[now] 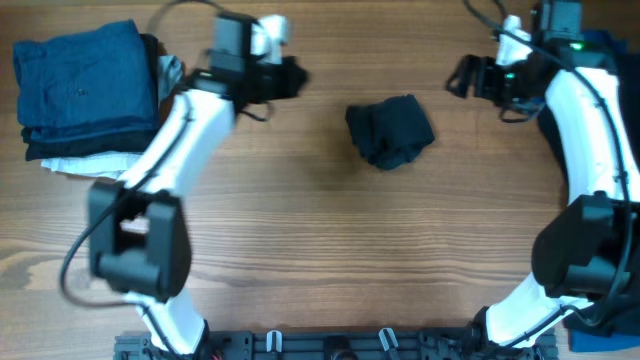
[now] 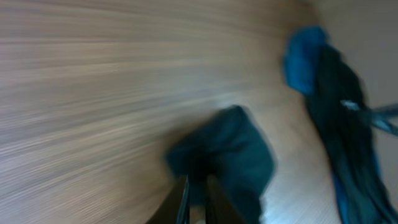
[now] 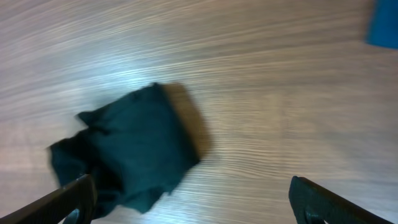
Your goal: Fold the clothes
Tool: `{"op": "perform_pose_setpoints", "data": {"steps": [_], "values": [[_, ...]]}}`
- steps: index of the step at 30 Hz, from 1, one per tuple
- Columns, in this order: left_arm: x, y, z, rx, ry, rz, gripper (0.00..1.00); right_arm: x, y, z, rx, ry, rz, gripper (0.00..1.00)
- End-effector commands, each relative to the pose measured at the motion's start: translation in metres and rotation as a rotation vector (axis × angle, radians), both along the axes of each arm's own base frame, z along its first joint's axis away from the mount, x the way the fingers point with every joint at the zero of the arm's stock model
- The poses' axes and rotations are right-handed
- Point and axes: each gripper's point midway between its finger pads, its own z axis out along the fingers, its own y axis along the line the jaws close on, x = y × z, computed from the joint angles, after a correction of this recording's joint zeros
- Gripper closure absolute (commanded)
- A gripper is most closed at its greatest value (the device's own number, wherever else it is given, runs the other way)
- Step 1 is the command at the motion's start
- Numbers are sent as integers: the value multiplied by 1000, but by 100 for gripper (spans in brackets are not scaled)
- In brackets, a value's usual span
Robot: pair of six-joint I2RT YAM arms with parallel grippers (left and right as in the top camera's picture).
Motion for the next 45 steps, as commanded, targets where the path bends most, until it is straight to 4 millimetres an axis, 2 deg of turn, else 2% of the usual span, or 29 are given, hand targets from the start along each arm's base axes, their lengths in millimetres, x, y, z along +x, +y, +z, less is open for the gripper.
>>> {"op": "perform_pose_setpoints", "data": {"steps": [1, 3, 6, 15, 18, 20, 22, 25, 26, 27, 29, 32, 37, 38, 42, 44, 45], "values": [[-33, -77, -28, -118, 91, -187, 89, -2, -21, -8, -17, 19, -58, 0], [-42, -95, -43, -123, 131, -204, 90, 0, -24, -7, -18, 9, -64, 0], [-55, -101, -62, -107, 194, -226, 90, 3, -25, -6, -21, -7, -65, 0], [-84, -86, -136, 7, 396, -243, 92, 15, -27, -1, -30, -61, -65, 0], [-81, -80, -146, 55, 396, -209, 96, 16, -27, 0, -31, -67, -65, 0], [-76, -82, -133, 47, 366, -208, 96, 16, -27, 0, -31, -67, -65, 0], [-68, -86, -104, 24, 308, -212, 96, 16, -27, 0, -31, -67, -65, 0], [-57, -101, -24, -37, 118, -246, 96, 16, -27, 0, -31, -67, -65, 0], [-55, -108, 5, -45, -3, -283, 94, 17, -27, 0, -30, -69, -66, 0], [-54, -111, 13, -35, -56, -297, 93, 17, -27, 0, -31, -70, -65, 0], [-54, -117, 13, 5, -124, -325, 88, 17, -27, 0, -31, -70, -65, 0], [-60, -131, -16, 24, -102, -370, 86, 17, -27, 0, -31, -70, -65, 0], [-84, -161, -81, -10, 13, -483, 88, 18, -27, 1, -31, -73, -66, 0], [-89, -163, -97, -4, 46, -493, 89, 18, -27, 1, -31, -73, -66, 0], [-107, -159, -137, -1, 177, -522, 90, 18, -27, 1, -31, -73, -66, 0], [-113, -155, -152, 17, 223, -521, 88, 18, -27, 1, -31, -73, -67, 0], [-113, -155, -152, 18, 221, -523, 89, 18, -27, 1, -31, -73, -66, 0]]}}
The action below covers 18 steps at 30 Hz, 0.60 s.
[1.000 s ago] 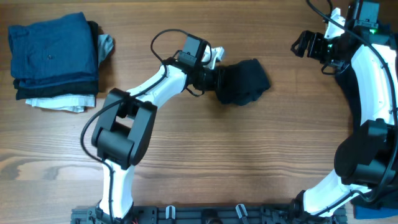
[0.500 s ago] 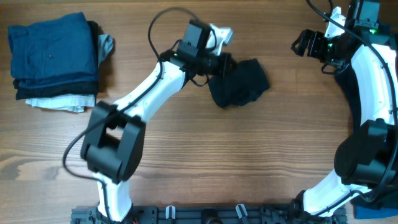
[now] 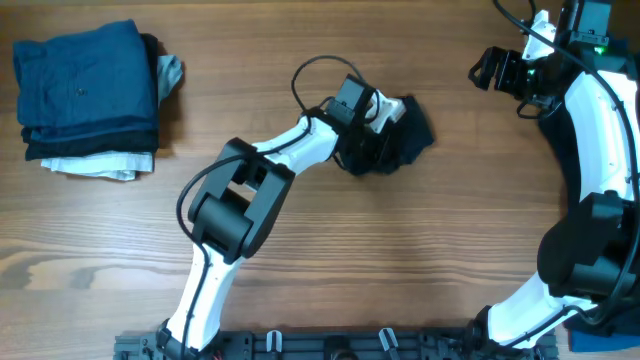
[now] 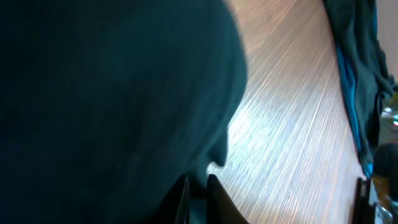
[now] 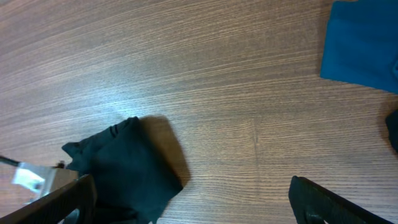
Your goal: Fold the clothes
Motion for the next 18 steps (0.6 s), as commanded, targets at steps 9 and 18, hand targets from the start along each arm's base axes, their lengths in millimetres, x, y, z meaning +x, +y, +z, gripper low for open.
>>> {"op": "perform_pose_setpoints", "data": {"steps": [9, 18], "values": [[49, -12, 142, -185, -350, 42, 85, 0, -1, -5, 0, 13, -14, 0], [96, 32, 36, -17, -184, 252, 85, 0, -1, -5, 0, 13, -14, 0]]}}
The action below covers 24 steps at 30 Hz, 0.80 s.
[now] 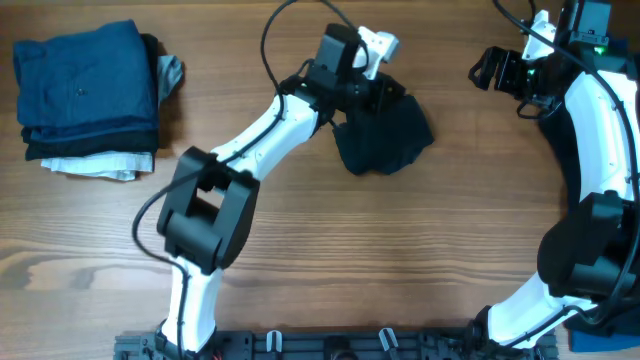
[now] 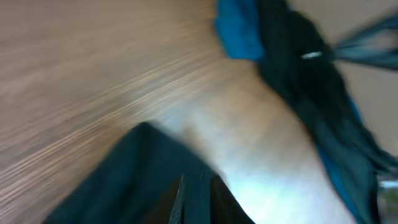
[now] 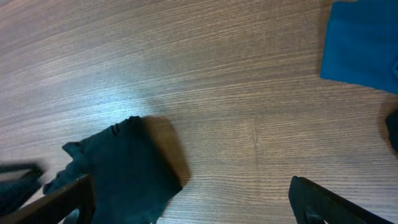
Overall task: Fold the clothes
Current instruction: 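Grasp the folded dark shirt bundle with the left gripper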
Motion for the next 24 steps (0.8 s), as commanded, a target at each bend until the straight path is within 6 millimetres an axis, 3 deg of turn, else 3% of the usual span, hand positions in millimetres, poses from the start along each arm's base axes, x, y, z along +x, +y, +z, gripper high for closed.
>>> {"op": "perform_pose_setpoints", "data": {"steps": [1, 4, 5, 8, 9, 13, 15, 16, 21, 24], "values": [[7, 22, -91, 92, 153, 67, 85, 0, -1, -5, 0, 13, -14, 0], [6, 32, -123, 117, 228, 96, 88, 0, -1, -5, 0, 13, -14, 0], [9, 30, -117, 104, 202, 93, 89, 0, -1, -5, 0, 13, -14, 0], [21, 24, -76, 56, 120, 93, 88, 0, -1, -5, 0, 13, -14, 0], [27, 21, -45, 27, 71, 93, 85, 0, -1, -5, 0, 13, -14, 0], [31, 19, 40, -14, -133, 44, 59, 0, -1, -5, 0, 13, -14, 0], [24, 22, 55, 41, -252, -34, 15, 0, -1, -5, 0, 13, -14, 0], [21, 23, 54, 68, -280, -64, 0, 0, -1, -5, 0, 13, -14, 0], [24, 56, -3, 371, -322, -93, 0, 0, -1, -5, 0, 13, -14, 0], [27, 58, -30, 435, -343, -138, 0, 0, -1, -5, 0, 13, -14, 0]]}}
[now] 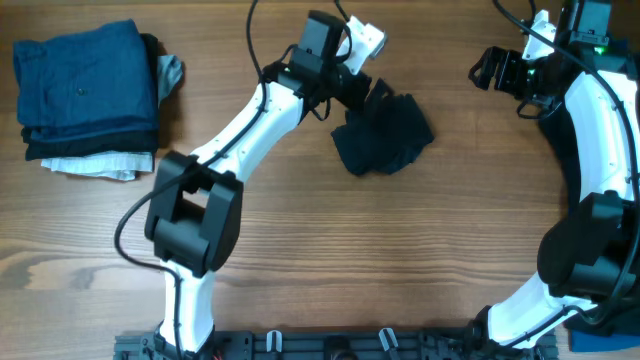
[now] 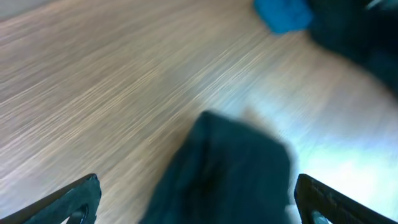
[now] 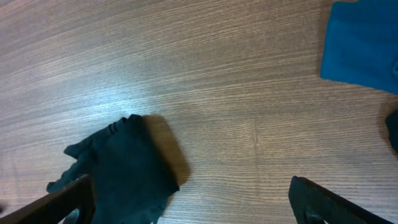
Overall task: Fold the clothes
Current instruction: 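Grasp the folded dark shirt bundle with the left gripper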
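A crumpled dark garment (image 1: 385, 135) lies on the wooden table (image 1: 300, 230), right of centre at the back. My left gripper (image 1: 366, 88) hangs just above its upper-left edge, open. In the left wrist view the garment (image 2: 227, 171) fills the wide gap between the fingers (image 2: 81, 199), blurred. My right gripper (image 1: 482, 70) is open at the far right back, well apart from the cloth. In the right wrist view the garment (image 3: 118, 171) lies at the lower left, next to the left fingertip.
A stack of folded clothes (image 1: 85, 90), blue on top, sits at the back left corner. Blue cloth (image 3: 364, 43) and dark cloth lie at the table's far right edge; the blue cloth (image 2: 283, 15) also shows in the left wrist view.
My left gripper was shut at the garment's upper edge; now it is open and a little higher and further left. The garment lies on the table. The right arm has not moved.
My left gripper was shut to the left of the garment, apart from it. Then it was shut and low against the garment's left side. Then it stood higher at the top edge, still shut, and now it is open above the crumpled cloth.
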Tool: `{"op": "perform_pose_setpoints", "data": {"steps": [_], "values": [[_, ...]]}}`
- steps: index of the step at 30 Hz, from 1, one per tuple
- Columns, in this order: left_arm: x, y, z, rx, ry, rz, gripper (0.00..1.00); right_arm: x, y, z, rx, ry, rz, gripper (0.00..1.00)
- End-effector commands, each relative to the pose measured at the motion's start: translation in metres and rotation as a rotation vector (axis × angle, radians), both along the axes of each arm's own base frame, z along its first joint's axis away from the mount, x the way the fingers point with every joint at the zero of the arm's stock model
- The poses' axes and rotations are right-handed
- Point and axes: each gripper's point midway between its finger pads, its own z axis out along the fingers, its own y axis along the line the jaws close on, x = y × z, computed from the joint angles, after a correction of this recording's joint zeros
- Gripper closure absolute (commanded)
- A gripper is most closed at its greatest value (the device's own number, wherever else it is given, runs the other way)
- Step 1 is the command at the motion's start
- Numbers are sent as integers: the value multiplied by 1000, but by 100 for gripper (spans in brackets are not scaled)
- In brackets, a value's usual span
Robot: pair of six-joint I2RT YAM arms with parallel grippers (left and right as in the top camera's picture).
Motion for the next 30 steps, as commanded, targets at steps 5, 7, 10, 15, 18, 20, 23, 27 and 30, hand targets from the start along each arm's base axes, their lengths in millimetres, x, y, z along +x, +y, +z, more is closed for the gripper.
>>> {"op": "perform_pose_setpoints", "data": {"steps": [5, 7, 10, 15, 18, 20, 23, 27, 30], "values": [[5, 10, -84, 175, -2, -61, 0, 0, -1, -5, 0, 14, -14, 0], [-12, 7, -97, 152, 80, -109, 0, 0, -1, -5, 0, 14, -14, 0], [-28, 12, -111, 174, 164, -123, 0, 0, -1, -5, 0, 13, -14, 1], [-51, 23, -138, 223, 294, -134, 0, 0, -1, -5, 0, 14, -14, 0], [-73, 31, -146, 253, 397, -146, 0, 0, -1, -5, 0, 13, -14, 0], [-95, 32, -145, 254, 484, -173, 0, 0, -1, -5, 0, 14, -14, 0], [-126, 32, -138, 276, 631, -140, 0, 0, -1, -5, 0, 14, -14, 0], [-144, 28, -115, 309, 657, -119, 0, 0, -1, -5, 0, 14, -14, 0], [-109, 36, -69, 326, 483, 60, 0, 0, -1, -5, 0, 14, -14, 0]]}}
